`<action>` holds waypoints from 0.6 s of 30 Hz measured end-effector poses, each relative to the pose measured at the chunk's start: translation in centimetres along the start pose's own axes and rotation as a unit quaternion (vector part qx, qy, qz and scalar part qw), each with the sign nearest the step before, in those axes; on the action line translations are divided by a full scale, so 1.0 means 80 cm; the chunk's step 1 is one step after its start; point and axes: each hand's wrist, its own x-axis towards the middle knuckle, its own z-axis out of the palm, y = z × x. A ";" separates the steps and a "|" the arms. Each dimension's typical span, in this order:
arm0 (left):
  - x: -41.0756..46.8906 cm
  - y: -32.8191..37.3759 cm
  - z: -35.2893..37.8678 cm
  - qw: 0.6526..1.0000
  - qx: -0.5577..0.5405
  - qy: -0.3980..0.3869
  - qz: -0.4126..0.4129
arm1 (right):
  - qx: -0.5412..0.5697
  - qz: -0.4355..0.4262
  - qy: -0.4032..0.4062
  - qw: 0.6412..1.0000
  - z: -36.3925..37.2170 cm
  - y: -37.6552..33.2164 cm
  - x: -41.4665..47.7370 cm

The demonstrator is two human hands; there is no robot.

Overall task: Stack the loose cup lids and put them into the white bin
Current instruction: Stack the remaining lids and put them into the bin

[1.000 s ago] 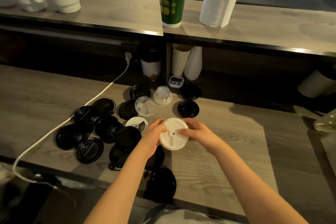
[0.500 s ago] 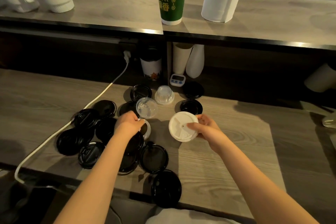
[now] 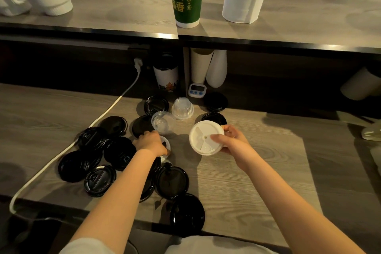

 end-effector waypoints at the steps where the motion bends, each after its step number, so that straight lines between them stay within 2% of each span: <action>1: -0.001 0.003 0.000 1.000 0.001 0.005 0.008 | 0.001 -0.001 0.002 1.000 0.000 0.000 0.001; 5: -0.011 0.018 -0.001 0.998 -0.007 0.023 0.054 | 0.007 -0.005 0.026 1.000 -0.004 0.003 0.003; 12: -0.050 0.058 -0.027 0.985 -0.117 0.018 0.124 | 0.029 -0.009 0.116 0.993 -0.023 0.007 -0.001; 15: -0.074 0.074 -0.040 0.963 -0.192 0.053 0.182 | 0.035 -0.013 0.140 0.989 -0.031 0.008 -0.004; 18: -0.097 0.088 -0.051 0.925 -0.259 0.100 0.261 | 0.043 -0.025 0.145 0.988 -0.038 0.000 -0.012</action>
